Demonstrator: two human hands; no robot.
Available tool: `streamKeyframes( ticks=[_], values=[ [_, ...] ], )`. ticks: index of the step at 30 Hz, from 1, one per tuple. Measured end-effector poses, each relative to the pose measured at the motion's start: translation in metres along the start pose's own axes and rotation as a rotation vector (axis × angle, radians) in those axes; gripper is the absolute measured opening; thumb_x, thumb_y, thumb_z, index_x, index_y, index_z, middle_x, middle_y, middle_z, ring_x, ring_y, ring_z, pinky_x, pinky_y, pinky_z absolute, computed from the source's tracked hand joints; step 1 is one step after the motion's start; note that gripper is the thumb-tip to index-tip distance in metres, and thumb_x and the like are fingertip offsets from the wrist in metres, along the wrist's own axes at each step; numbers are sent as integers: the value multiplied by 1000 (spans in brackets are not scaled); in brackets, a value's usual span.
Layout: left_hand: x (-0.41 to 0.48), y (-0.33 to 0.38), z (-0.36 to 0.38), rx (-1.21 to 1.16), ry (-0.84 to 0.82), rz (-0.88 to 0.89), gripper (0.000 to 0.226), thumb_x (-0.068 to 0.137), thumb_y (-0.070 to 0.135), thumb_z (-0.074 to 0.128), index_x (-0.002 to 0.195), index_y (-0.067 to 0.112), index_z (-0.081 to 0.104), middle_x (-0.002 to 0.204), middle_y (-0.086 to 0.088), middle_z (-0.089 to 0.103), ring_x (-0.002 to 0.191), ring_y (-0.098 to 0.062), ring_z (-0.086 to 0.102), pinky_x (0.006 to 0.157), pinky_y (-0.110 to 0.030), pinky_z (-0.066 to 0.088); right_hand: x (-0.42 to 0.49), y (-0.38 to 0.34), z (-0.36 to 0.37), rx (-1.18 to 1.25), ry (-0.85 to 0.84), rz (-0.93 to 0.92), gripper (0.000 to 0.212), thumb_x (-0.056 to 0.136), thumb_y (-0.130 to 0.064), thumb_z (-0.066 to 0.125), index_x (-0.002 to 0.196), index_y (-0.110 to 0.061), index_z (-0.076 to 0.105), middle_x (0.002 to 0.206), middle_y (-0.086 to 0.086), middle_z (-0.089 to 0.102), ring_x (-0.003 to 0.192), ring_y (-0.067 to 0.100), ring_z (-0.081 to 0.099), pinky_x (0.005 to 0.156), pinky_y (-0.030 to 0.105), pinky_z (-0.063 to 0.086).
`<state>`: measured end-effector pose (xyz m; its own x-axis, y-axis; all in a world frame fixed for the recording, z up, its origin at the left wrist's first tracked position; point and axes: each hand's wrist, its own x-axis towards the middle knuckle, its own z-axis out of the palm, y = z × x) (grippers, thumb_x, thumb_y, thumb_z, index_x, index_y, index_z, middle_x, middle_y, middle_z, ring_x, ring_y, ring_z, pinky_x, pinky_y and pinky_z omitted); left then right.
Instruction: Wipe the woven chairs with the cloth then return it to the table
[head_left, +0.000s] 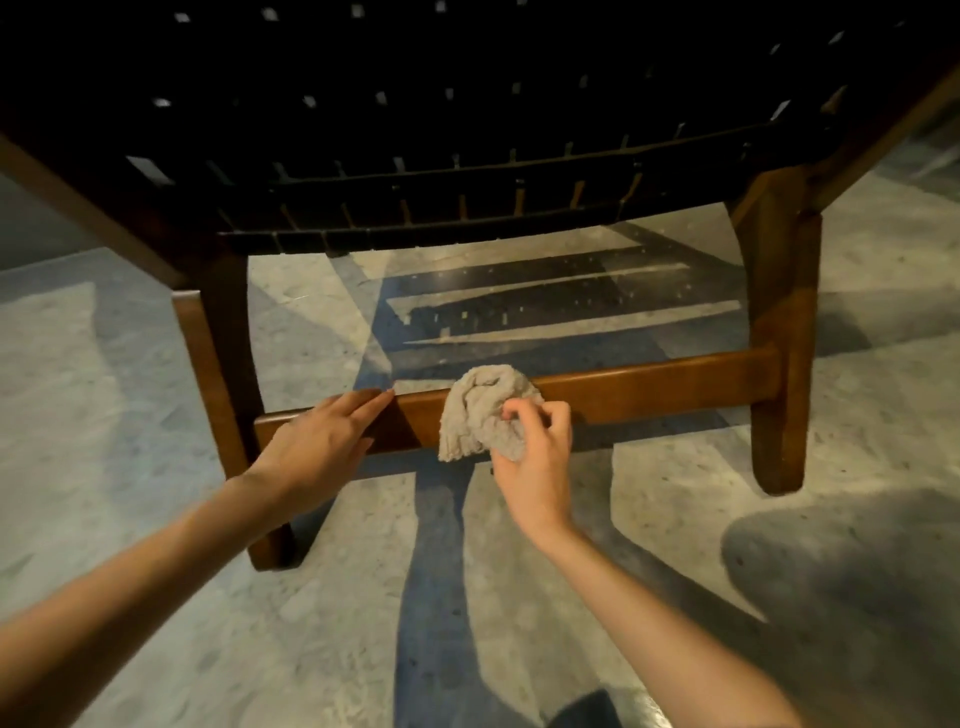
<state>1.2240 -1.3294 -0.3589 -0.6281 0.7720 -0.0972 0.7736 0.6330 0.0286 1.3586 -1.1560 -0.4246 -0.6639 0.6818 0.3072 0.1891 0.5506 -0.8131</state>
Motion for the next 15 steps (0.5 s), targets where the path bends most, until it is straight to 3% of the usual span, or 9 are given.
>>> streamKeyframes(
  ticks=[7,10,12,15],
  values=[
    [-38,-51,12,-162,244,-78,61,85,-9,55,141,11,43,140,-9,47,124,-26,49,100,-29,43,-29,-65,83,-3,-113,-101,36,72,-1,75,103,-16,66,107,3,47,97,21,50,79,21,39],
    [-52,-63,10,-276,363,-81,60,80,-5,64,137,3,46,133,-15,51,117,-29,54,93,-22,39,-36,-97,118,15,-212,-104,38,74,-3,74,106,-21,63,111,1,46,100,20,51,80,26,46],
    [-60,-69,7,-371,430,-137,68,76,-1,71,138,2,44,133,-16,49,115,-27,53,92,-17,36,-38,-115,136,23,-279,-83,41,77,-1,72,111,-22,60,118,1,45,107,20,50,81,22,45],
    [-69,-72,3,-444,522,-181,57,81,-4,60,136,4,47,130,-15,51,113,-28,54,91,-16,40,-39,-125,146,12,-338,-93,45,79,2,69,117,-20,58,124,0,44,112,19,49,85,21,43]
  ],
)
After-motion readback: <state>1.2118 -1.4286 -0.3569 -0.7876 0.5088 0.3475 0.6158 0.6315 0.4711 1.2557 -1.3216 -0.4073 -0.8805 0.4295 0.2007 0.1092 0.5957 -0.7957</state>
